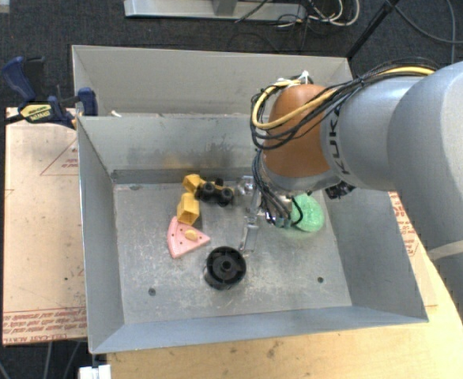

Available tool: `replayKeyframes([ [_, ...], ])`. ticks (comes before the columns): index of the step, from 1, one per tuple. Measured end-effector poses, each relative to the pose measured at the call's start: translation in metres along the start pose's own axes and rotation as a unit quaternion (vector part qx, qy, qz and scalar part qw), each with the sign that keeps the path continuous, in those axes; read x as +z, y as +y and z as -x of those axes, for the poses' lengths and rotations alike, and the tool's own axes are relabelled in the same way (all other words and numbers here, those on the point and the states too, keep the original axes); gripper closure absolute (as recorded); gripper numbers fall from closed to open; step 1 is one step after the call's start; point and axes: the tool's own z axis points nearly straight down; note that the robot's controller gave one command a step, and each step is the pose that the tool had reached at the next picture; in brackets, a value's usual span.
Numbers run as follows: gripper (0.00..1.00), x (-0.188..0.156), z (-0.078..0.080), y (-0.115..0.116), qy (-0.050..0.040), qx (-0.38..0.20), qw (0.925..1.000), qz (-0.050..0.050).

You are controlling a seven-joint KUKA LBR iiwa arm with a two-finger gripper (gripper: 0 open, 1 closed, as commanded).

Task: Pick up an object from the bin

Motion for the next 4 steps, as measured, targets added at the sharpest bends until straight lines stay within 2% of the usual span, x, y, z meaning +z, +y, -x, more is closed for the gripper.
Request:
replayKeyframes([
  [1, 0.00, 0.000, -0.010, 0.013, 0.0000, -0.032, 0.9995, -0.001],
  [2, 0.00, -0.001, -0.044, 0.015, -0.0025, -0.141, 0.9900, 0.000],
  [3, 0.00, -0.001, -0.075, 0.026, -0.0004, -0.108, 0.9941, 0.000],
  [4, 1.00, 0.001, -0.094, 0.060, -0.0013, -0.299, 0.9543, 0.000],
])
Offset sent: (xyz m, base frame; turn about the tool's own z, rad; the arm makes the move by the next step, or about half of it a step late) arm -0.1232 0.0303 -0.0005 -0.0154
